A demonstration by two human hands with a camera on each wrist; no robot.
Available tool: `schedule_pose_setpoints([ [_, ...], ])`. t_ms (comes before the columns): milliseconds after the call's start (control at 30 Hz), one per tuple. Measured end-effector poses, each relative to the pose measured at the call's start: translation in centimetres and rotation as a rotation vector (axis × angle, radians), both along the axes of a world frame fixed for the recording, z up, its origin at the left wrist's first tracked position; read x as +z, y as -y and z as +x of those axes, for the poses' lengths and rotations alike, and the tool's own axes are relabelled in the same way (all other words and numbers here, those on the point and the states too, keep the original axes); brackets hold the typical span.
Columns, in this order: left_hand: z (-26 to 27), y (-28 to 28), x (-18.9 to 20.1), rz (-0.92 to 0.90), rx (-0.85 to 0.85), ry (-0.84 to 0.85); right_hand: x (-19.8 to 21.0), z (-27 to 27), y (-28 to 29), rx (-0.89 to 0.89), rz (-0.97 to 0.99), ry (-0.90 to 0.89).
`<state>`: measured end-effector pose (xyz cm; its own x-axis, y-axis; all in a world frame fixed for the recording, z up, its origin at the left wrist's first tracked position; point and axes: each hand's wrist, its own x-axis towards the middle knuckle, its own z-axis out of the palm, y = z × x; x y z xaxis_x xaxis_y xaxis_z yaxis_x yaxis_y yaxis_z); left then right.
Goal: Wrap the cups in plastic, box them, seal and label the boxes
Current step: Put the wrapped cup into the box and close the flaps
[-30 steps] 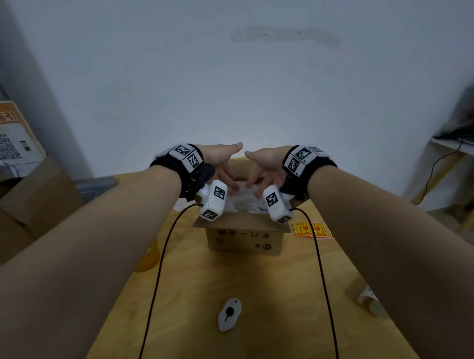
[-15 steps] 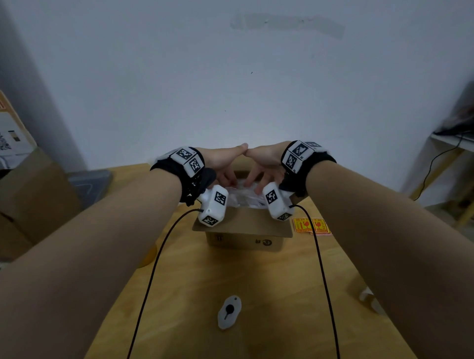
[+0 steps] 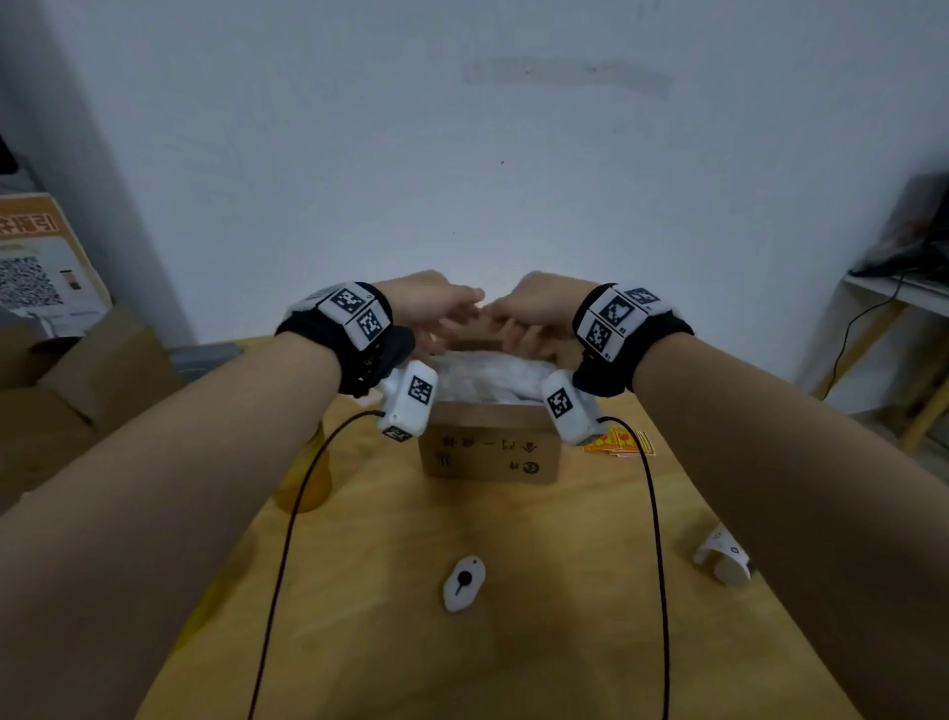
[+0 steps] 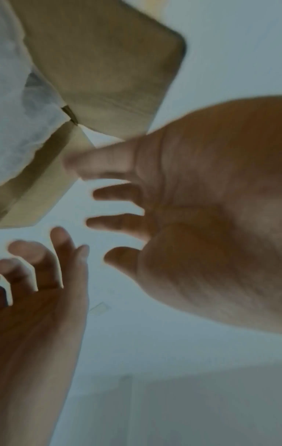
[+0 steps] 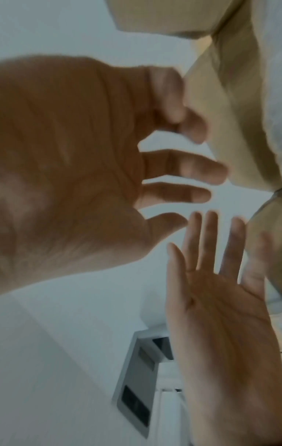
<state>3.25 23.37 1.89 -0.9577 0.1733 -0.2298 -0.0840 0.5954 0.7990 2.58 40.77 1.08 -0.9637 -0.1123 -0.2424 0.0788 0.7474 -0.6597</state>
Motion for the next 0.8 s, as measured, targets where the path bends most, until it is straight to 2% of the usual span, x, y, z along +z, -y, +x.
schedule_pose_setpoints([
  [67, 0.9, 0.9, 0.9, -0.024, 0.152, -0.277, 1.2, 0.9, -1.1, -0.076, -0.041, -0.199],
  [100, 1.0, 1.6, 0.9, -0.115, 0.234, -0.358, 1.5, 1.0, -1.7, -0.132, -0.069, -0.285],
  [133, 1.4, 2.2, 0.7, -0.208, 0.302, -0.366, 1.6, 1.2, -2.4, -0.188, -0.076, -0.333],
  [167, 1.5, 2.9, 0.1, -0.246, 0.364, -0.298, 1.6, 1.4, -3.0, -0.243, -0.053, -0.342],
  [200, 1.7, 3.4, -0.5, -0.207, 0.395, -0.217, 1.2, 1.8, -3.5, -0.296, -0.005, -0.305],
  [267, 2.6, 3.9, -1.6, 0.001, 0.367, -0.141, 0.0, 2.7, -4.5, -0.350, 0.053, -0.185],
  [300, 3.1, 4.0, -2.2, 0.115, 0.339, -0.130, -0.7, 3.2, -5.0, -0.352, 0.016, -0.152],
  [367, 4.2, 3.6, -2.5, 0.264, 0.275, -0.092, -1.9, 4.0, -5.6, -0.347, -0.193, -0.139],
  [433, 5.3, 3.4, -2.9, 0.272, 0.208, -0.061, -2.5, 5.0, -5.6, -0.361, -0.419, -0.134],
  [467, 5.7, 3.4, -3.4, 0.242, 0.170, -0.046, -2.7, 5.4, -5.5, -0.349, -0.457, -0.129],
  [600, 6.5, 3.7, -5.4, 0.145, 0.096, 0.000, -4.5, 7.1, -4.8, -0.192, -0.352, -0.095],
  [667, 6.7, 4.0, -6.2, 0.188, 0.131, 0.017, -6.0, 7.3, -4.7, -0.171, -0.353, -0.063],
  [800, 6.8, 4.9, -8.3, 0.386, 0.130, 0.099, -8.1, 7.0, -5.4, -0.196, -0.465, 0.008],
])
